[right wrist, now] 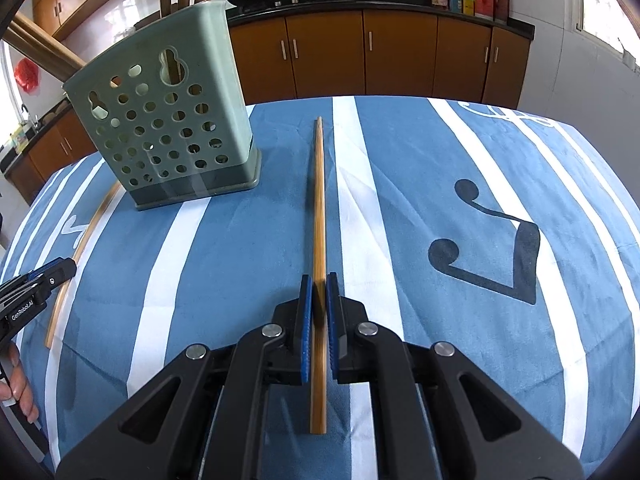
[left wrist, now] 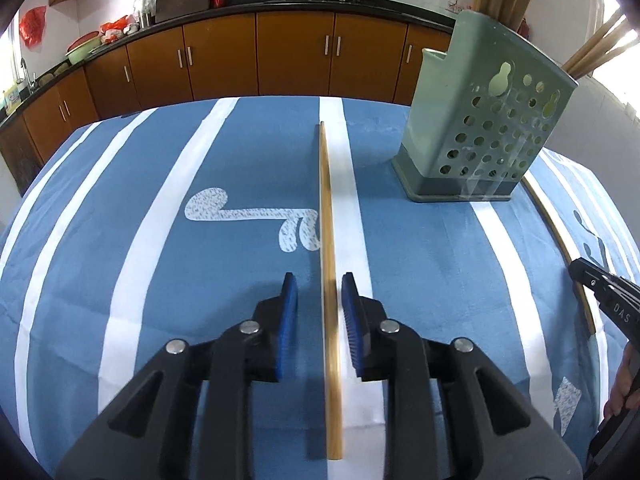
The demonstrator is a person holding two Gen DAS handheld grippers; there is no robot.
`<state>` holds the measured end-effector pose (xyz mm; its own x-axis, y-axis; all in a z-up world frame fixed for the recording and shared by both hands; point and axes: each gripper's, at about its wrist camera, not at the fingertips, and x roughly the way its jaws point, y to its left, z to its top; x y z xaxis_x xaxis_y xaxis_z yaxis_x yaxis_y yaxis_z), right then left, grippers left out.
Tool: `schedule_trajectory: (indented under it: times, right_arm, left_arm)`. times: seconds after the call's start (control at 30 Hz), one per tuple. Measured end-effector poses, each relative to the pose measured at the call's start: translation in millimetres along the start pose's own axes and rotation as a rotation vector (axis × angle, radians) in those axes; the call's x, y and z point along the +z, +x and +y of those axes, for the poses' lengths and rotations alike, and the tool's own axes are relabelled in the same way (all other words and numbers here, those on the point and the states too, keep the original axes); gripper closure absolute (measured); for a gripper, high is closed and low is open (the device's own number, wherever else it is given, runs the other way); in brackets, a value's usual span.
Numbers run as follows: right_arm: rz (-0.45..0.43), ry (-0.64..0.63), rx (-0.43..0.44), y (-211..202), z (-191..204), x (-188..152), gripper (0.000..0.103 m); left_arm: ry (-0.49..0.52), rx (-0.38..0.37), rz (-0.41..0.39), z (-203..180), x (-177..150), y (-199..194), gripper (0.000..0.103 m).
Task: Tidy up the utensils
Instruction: 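Close the right tool on a chopstick while the left tool grasps the last chopstick, then lift both held chopsticks upright and lower them into the green holder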
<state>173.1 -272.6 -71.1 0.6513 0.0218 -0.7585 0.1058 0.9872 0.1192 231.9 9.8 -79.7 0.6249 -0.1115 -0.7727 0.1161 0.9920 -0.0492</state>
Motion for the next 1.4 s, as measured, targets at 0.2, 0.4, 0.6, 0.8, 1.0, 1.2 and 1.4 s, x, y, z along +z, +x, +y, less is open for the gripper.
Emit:
schedule_trajectory:
  times: [0.2,0.4,0.6,0.8,1.0,1.2,1.4]
  right_arm:
    - [0.002,-0.018,-0.021,0,5,0,0.095]
    - [0.002,-0.035,-0.042,0,8,-2,0.094]
    - [0.001,-0.05,-0.059,-1,10,-3,0.094]
    - [0.002,-0.045,-0.054,-1,10,-2,0.094]
    - [0.002,-0.041,-0.049,-1,9,-1,0.094]
    - [0.003,-0.029,-0.041,-3,7,-4,0.094]
    - [0.004,-0.004,-0.005,-6,0,-7,0.095]
  left_arm:
    - [0.014,0.024,0.004,-3,0,1,0.077]
    - [0.017,0.035,0.006,-7,0,1,0.077]
    - [0.024,0.047,0.006,-10,0,0,0.076]
    - [0.024,0.045,0.008,-10,0,0,0.075]
    - [0.028,0.042,0.01,-12,0,0,0.07]
    - [0.047,0.048,0.011,-13,-8,-6,0.07]
    - [0.061,0.033,0.011,-15,-20,-16,0.095]
